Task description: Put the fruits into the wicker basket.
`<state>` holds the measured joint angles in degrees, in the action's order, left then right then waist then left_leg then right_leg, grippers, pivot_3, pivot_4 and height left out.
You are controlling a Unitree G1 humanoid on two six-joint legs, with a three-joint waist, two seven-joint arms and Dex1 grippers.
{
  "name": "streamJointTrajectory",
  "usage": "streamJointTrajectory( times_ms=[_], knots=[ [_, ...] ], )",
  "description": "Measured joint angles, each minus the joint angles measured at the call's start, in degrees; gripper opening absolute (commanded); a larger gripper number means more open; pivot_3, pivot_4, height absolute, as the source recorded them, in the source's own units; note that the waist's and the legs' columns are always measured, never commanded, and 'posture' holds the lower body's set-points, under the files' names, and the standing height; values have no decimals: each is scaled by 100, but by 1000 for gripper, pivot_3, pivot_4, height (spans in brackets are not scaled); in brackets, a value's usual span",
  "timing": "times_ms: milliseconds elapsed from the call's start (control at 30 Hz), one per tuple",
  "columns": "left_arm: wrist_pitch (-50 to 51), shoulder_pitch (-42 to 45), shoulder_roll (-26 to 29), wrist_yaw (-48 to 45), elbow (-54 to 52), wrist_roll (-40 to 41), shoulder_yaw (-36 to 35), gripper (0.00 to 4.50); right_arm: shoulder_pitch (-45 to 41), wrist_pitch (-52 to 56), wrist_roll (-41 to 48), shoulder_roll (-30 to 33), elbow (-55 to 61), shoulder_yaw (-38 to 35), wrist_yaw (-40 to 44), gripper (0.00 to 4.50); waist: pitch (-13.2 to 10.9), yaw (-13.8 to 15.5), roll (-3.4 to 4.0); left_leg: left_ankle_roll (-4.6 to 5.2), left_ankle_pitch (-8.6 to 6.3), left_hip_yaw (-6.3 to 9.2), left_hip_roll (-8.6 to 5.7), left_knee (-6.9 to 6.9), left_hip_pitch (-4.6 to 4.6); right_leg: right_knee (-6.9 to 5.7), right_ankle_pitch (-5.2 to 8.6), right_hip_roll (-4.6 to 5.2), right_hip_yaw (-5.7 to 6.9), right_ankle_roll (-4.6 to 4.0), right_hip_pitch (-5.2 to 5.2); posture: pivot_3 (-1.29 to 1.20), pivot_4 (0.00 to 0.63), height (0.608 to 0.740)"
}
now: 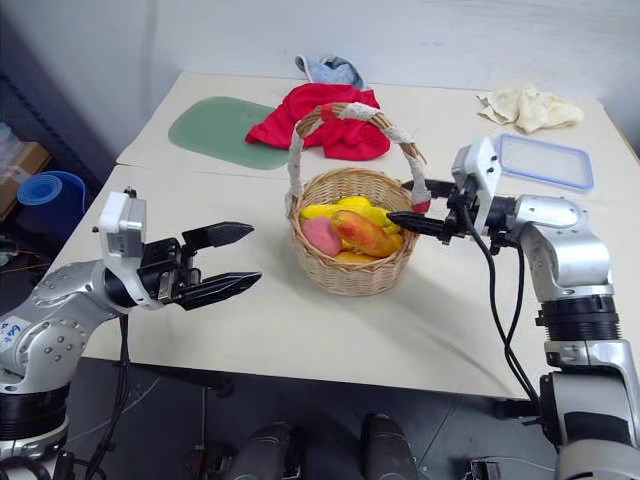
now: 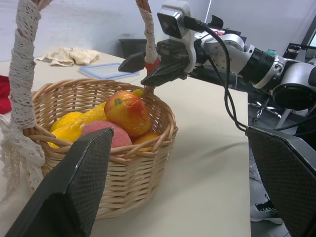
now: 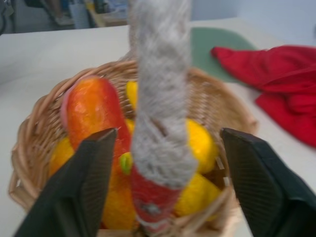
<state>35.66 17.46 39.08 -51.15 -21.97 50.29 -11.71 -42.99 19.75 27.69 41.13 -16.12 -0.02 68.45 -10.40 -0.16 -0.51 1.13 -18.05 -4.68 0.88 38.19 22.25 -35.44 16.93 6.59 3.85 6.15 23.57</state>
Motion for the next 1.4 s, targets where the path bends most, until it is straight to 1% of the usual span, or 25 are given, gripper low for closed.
streamJointTrajectory(
  times_ms=[100, 167, 200, 300, 400, 433, 500, 600, 700, 733, 833, 1000, 1067, 1100, 1133, 1233, 1400],
  knots=[
    [-4, 1, -2, 1, -9, 0, 6, 4500, 2, 73, 50, -7, 20, -65, 75, 1052, 0, 3, 0, 1, 0, -2, 0, 5, 0, 0, 0, 5, 1, 0, -2, 0, 150, 740],
    [-9, 27, -50, 2, -16, -4, 57, 4500, 155, 211, 131, 109, 279, -217, 92, 329, 0, 18, 0, 0, 0, 0, 0, 4, 1, -1, 0, 6, 2, 0, -1, 0, 150, 740],
    [-11, 35, -75, 1, -15, -11, 81, 4500, 253, 293, 168, 195, 420, -287, 108, 162, 0, 24, 0, 0, 0, 3, 0, 4, 1, -3, 0, 7, 3, 0, -1, 0, 150, 740],
    [-42, 158, -199, -45, 46, -85, 232, 4500, 770, 665, 389, 533, 1066, -744, -45, 177, 0, 49, 0, 0, -1, 4, -1, 1, 5, 0, 0, 7, 6, 0, 0, 0, 150, 740],
    [-162, 377, -332, -166, 203, -159, 412, 4500, 1568, 1151, 730, 772, 1886, -1659, -537, 177, 0, 119, 0, 0, -1, 1, -1, 0, 4, 1, 0, 2, 23, 0, 0, 0, 150, 740],
    [-198, 453, -393, -205, 300, -206, 456, 4500, 1921, 1242, 805, 793, 2206, -2127, -769, 177, 0, 145, 0, 0, -1, -1, -1, 0, 4, 2, 0, -2, 35, 0, 0, 0, 150, 740],
    [-250, 519, -471, -297, 416, -245, 537, 4500, 2396, 1296, 828, 763, 2584, -2783, -1179, 177, 0, 161, 0, 2, 0, -11, -3, 2, 1, 2, 0, -5, 45, 0, -2, 0, 150, 740],
    [-355, 667, -603, -463, 681, -366, 713, 4500, 3101, 1237, 764, 541, 3024, -4017, -1982, 177, 0, 177, 0, 13, 5, -30, -11, 5, -6, 2, -2, -2, 39, 3, -6, 0, 150, 740],
    [-462, 852, -766, -588, 898, -498, 858, 4500, 3691, 966, 514, 311, 3071, -4745, -2461, 177, 0, 181, 0, 19, 5, -34, -15, 5, -11, 6, -5, -3, 34, 8, -12, 0, 150, 740],
    [-505, 921, -804, -620, 998, -567, 905, 4500, 3865, 846, 458, 168, 2985, -4896, -2606, 177, 0, 167, 0, 21, 5, -39, -15, 5, -12, 4, -5, -4, 30, 9, -10, 0, 150, 740],
    [-643, 1113, -892, -738, 1245, -774, 1067, 4500, 4015, 449, 188, 111, 2471, -4911, -2703, 177, 3, 112, 5, 24, 3, -63, -14, 0, -29, 0, -5, -11, 6, 9, -8, 0, 150, 740],
    [-899, 1275, -928, -972, 1553, -1100, 1224, 4500, 3624, -238, -246, 112, 1169, -4703, -3056, 177, 3, 6, 11, 25, 4, -71, -11, -7, -39, -8, -5, -13, -7, 8, -5, 0, 150, 740],
    [-916, 1351, -945, -1006, 1584, -1135, 1229, 4500, 3509, -448, -316, 112, 856, -4633, -3107, 899, 3, 4, 12, 24, 4, -71, -8, -6, -39, -8, -5, -15, -8, 8, -6, 0, 150, 740],
    [-932, 1375, -951, -1024, 1584, -1149, 1229, 4500, 3483, -634, -365, 113, 712, -4539, -3112, 1179, 4, 3, 12, 24, 4, -71, -8, -6, -39, -7, -5, -15, -9, 9, -6, 0, 150, 740],
    [-938, 1377, -954, -1030, 1583, -1155, 1230, 4500, 3478, -720, -377, 112, 654, -4512, -3123, 1455, 4, 5, 13, 24, 4, -71, -9, -6, -39, -7, -5, -14, -9, 9, -6, 0, 150, 740],
    [-937, 1367, -945, -1067, 1576, -1188, 1231, 4500, 3521, -983, -368, 113, 542, -4518, -3147, 2472, 4, 10, 13, 24, 4, -71, -9, -5, -39, -7, -5, -13, -11, 9, -7, 0, 150, 740],
    [-939, 1287, -801, -1133, 1574, -1244, 1205, 4500, 4315, -1040, -287, 267, 805, -4702, -2852, 4064, 4, 81, 13, 28, 2, -68, -12, -4, -37, -2, -6, -9, -10, 11, -10, 0, 150, 740]
  ],
)
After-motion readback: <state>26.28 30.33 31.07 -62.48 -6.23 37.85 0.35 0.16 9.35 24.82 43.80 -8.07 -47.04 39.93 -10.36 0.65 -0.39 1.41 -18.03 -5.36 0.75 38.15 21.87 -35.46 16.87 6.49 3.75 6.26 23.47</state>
